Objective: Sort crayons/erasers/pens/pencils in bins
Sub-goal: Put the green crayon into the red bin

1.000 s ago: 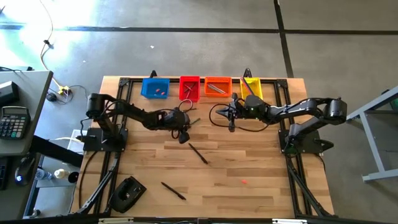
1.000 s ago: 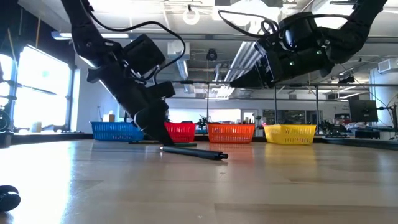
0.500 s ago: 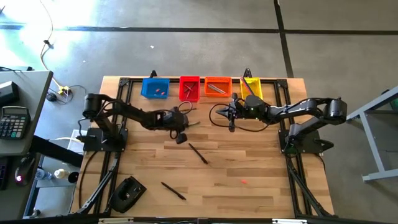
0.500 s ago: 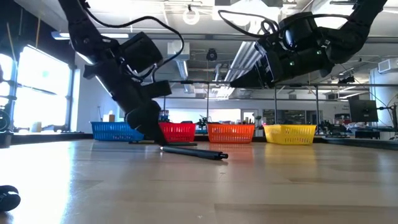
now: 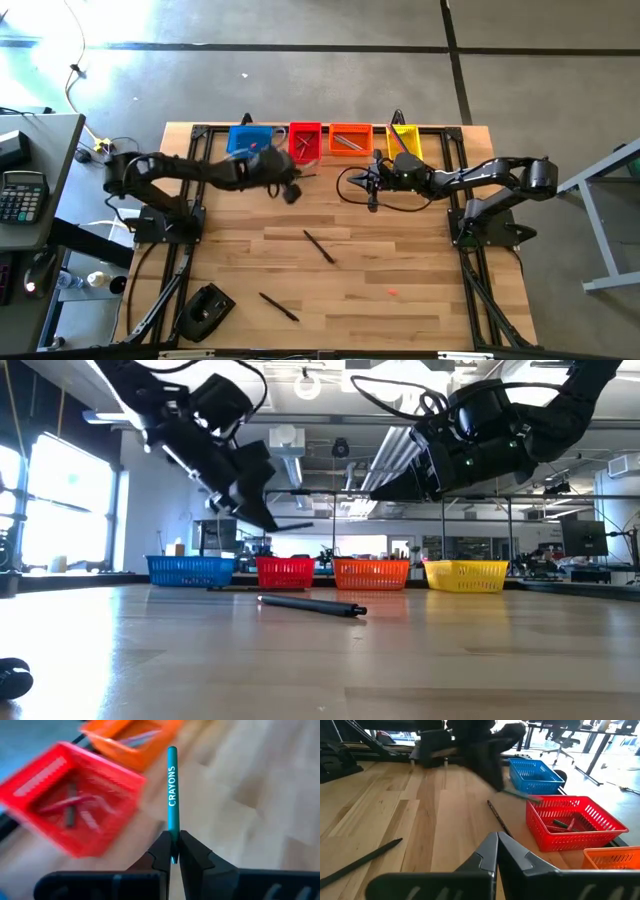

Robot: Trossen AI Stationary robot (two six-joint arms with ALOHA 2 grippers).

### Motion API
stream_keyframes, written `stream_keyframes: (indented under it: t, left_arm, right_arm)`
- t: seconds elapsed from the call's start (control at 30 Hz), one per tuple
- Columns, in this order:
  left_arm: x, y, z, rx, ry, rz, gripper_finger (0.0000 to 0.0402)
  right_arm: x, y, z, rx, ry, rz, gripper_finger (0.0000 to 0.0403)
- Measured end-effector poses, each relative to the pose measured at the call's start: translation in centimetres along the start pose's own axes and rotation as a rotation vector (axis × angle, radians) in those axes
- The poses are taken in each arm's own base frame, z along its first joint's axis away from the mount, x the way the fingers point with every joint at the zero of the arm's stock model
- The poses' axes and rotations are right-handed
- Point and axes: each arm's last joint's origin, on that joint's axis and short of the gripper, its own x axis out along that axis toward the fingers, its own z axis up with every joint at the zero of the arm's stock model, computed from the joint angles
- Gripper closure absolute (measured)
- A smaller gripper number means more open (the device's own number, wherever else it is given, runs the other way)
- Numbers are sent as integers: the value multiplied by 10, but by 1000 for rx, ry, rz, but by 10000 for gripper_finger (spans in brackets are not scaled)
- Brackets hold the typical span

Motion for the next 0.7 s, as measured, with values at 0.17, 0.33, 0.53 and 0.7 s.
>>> stream_keyframes:
  t: [0.17,0.33,0.53,0.7]
  left_arm:
    - [7,29,26,-22,13,80,393]
    - [30,58,41,-8,92,111,393]
    - [66,86,47,-49,210,122,393]
    - [85,99,48,-71,269,128,393]
  right_arm:
    - [0,0,0,0,0,0,403]
    - [0,0,0,-1,-3,0,403]
    - [0,0,1,-1,-6,-1,403]
    - [0,0,1,-1,-5,-1,403]
